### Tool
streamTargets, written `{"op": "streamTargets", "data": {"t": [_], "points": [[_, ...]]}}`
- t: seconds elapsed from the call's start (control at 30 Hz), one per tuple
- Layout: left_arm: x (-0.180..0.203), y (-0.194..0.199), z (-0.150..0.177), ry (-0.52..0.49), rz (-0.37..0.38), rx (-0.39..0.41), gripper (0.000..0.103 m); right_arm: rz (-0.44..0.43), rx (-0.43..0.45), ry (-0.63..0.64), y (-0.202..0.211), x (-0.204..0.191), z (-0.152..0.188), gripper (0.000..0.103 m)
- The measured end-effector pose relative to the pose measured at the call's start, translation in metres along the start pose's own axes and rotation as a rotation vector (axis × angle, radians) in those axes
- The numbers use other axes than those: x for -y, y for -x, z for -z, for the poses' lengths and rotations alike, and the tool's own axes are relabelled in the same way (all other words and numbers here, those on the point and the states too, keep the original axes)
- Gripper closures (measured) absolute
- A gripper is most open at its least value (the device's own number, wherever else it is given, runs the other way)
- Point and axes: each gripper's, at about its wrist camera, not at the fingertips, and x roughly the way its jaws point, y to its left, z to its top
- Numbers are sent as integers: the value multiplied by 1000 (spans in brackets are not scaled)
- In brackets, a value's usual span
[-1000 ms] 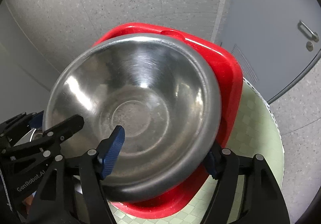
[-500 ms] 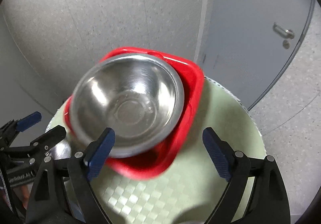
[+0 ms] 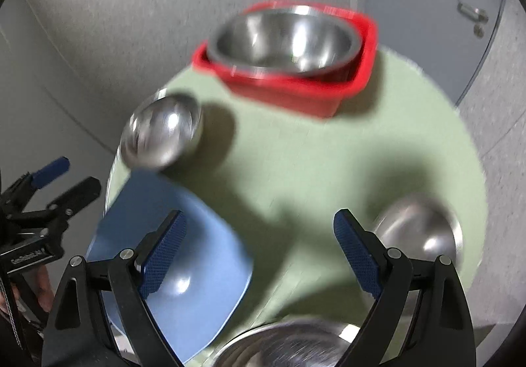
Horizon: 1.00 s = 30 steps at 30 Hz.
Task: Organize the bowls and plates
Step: 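Grasp the edge of the light blue plate with the right gripper, then lift the blue plate and lower it into the red basin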
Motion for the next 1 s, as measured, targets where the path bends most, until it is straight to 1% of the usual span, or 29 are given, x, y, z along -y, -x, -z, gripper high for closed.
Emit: {"op": "streamTargets", "data": {"t": [0.1,0.17,0.2,0.27,0.3,0.33,0.37,0.4,0.43,0.47,0.53,0.63,0.8,0.93,1.0], "points": [[-7,3,21,-10,0,-33,10,17,-34,7,-14,-7,8,11],[-8,3,33,-22,2,-57,14,19,-50,0,-22,-8,13,16],[-8,3,39,-30,6,-69,20,21,-57,-6,-25,-8,16,18],[-7,0,46,-39,22,-95,34,25,-69,-12,-30,-7,19,34],[-7,-1,49,-41,35,-110,46,23,-79,-16,-33,-7,21,38],[-9,-3,54,-45,50,-128,61,21,-85,-18,-35,-7,24,47],[-11,-5,54,-48,65,-141,70,16,-90,-22,-37,-7,25,55],[-10,-5,56,-51,87,-153,82,10,-94,-25,-38,-7,26,59],[-9,-3,55,-52,97,-153,83,5,-90,-22,-37,-8,27,67],[-12,1,57,-52,104,-147,85,-6,-87,-25,-35,-8,27,73],[-13,7,57,-55,113,-139,88,-5,-81,-30,-34,-7,26,73],[-11,18,48,-56,119,-117,88,-18,-62,-39,-27,-4,27,74],[-3,39,26,-50,142,-59,88,-27,-6,-30,2,-4,20,74],[5,60,8,-67,139,-7,88,-38,45,-23,26,-3,5,74],[9,64,-4,-65,147,14,88,-35,77,-24,35,0,-5,74]]}}
